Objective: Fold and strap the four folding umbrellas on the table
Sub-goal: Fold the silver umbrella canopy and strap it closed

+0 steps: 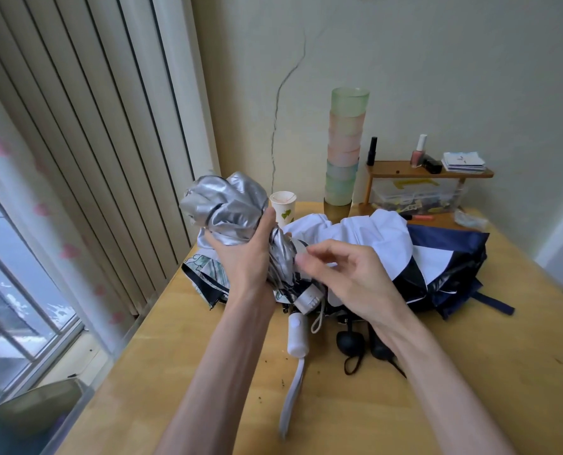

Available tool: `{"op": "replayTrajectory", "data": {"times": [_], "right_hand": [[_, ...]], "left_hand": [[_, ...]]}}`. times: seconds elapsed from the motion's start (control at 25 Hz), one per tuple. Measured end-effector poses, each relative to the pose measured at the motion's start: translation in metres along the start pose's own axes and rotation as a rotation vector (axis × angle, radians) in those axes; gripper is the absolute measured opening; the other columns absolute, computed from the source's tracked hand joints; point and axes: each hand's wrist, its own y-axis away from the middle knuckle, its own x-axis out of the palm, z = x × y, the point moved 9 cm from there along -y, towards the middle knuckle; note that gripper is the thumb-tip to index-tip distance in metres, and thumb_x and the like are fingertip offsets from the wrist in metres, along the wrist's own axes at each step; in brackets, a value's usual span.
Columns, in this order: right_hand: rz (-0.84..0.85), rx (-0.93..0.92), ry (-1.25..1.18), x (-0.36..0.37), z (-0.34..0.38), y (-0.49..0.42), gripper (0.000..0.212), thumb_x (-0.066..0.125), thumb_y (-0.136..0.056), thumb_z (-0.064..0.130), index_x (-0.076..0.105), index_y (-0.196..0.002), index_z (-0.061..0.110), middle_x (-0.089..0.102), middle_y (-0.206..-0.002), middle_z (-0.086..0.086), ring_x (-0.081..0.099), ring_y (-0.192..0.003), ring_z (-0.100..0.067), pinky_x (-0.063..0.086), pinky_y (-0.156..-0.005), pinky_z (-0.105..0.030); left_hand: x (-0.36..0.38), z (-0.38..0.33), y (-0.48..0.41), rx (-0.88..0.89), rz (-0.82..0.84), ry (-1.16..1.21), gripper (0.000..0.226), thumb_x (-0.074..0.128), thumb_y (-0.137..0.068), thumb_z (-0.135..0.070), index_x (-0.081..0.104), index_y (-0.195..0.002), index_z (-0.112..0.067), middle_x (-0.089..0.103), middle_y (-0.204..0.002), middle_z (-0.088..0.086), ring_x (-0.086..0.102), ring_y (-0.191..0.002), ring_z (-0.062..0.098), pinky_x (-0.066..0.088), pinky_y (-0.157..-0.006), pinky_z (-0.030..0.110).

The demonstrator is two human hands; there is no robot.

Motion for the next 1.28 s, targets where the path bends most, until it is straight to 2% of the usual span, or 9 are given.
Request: {"op": "replayTrajectory", "data": {"times": [0.12,0.28,0.48,0.64,0.72,0.84,1.0,1.16,1.28], "right_hand": [[-0.056,-0.035,-0.004,-0.008,0.002,0.0,0.006,0.079,-0.094,0.024,0.082,-0.091,0.021,0.077,-0.087,-0.002,0.07,-0.085,-0.019,0.058,-0.083,-0.029],[-0.085,0.072,-0.411,-0.011,0.012,-0.024,0.015,0.079,-0.088,0.022,0.082,-0.098,0.011,0.064,-0.073,0.001,0.051,-0.063,-0.009,0.045,-0.062,-0.016],[0.0,0.119,-0.256,-0.005,0.016,-0.059,0.012,0.074,-0.097,0.016,0.081,-0.101,0.007,0.067,-0.073,0.001,0.055,-0.065,-0.009,0.047,-0.063,-0.018],[0.054,0.204,-0.163,-0.006,0.003,-0.056,0.01,0.076,-0.095,0.014,0.082,-0.101,0.009,0.077,-0.085,-0.003,0.067,-0.078,-0.012,0.054,-0.073,-0.024],[0.044,0.254,-0.2,-0.014,-0.001,-0.053,0.01,0.082,-0.088,0.015,0.083,-0.096,0.008,0.078,-0.081,-0.005,0.068,-0.073,-0.012,0.058,-0.071,-0.022],[0.066,0.252,-0.224,-0.023,-0.002,-0.047,0.027,0.086,-0.076,0.02,0.082,-0.097,0.003,0.08,-0.087,-0.015,0.077,-0.075,-0.02,0.064,-0.072,-0.024],[0.012,-0.006,-0.004,-0.027,0.009,-0.044,0.017,0.085,-0.085,0.008,0.078,-0.1,0.008,0.079,-0.081,-0.006,0.077,-0.072,-0.022,0.064,-0.075,-0.027],[-0.107,-0.099,0.084,-0.041,0.006,-0.028,0.025,0.085,-0.089,0.02,0.075,-0.111,0.017,0.074,-0.093,0.006,0.077,-0.082,-0.018,0.061,-0.085,-0.03],[0.139,-0.011,0.095,-0.016,-0.008,-0.009,0.044,0.086,-0.085,0.03,0.071,-0.127,0.028,0.071,-0.118,0.007,0.074,-0.105,-0.01,0.059,-0.093,-0.029]], "left_hand": [[0.006,-0.005,-0.003,0.065,0.095,-0.096,0.104,0.098,-0.072,-0.034,0.037,-0.155,-0.025,0.072,-0.13,0.006,0.074,-0.115,0.024,0.06,-0.098,0.052],[0.024,-0.01,0.002,0.168,0.334,-0.233,0.095,0.097,-0.074,-0.034,0.044,-0.146,-0.002,0.072,-0.124,0.019,0.072,-0.113,0.038,0.061,-0.096,0.05],[0.038,-0.003,0.015,0.133,0.514,-0.317,0.074,0.089,-0.08,-0.011,0.049,-0.139,0.008,0.073,-0.12,0.024,0.074,-0.11,0.035,0.062,-0.088,0.034],[0.035,0.001,0.015,0.097,0.491,-0.31,0.073,0.091,-0.081,-0.017,0.05,-0.137,0.007,0.072,-0.119,0.025,0.075,-0.107,0.037,0.064,-0.084,0.037],[0.034,0.003,0.016,0.081,0.499,-0.331,0.067,0.089,-0.085,-0.015,0.052,-0.137,0.005,0.074,-0.12,0.022,0.075,-0.109,0.036,0.064,-0.089,0.042],[0.034,-0.001,0.014,0.108,0.509,-0.366,0.057,0.084,-0.088,-0.008,0.055,-0.136,0.005,0.075,-0.121,0.017,0.075,-0.111,0.033,0.062,-0.095,0.045],[0.031,-0.004,0.013,0.112,0.478,-0.382,0.05,0.083,-0.09,-0.007,0.059,-0.134,0.0,0.077,-0.118,0.012,0.075,-0.11,0.029,0.062,-0.095,0.045],[0.02,-0.003,0.007,0.091,0.341,-0.354,0.055,0.083,-0.088,-0.008,0.056,-0.135,-0.008,0.077,-0.115,0.013,0.076,-0.105,0.031,0.063,-0.092,0.051],[0.011,-0.002,0.001,0.081,0.193,-0.241,0.072,0.082,-0.08,-0.014,0.047,-0.143,-0.009,0.075,-0.113,0.017,0.076,-0.102,0.034,0.064,-0.086,0.05]]}}
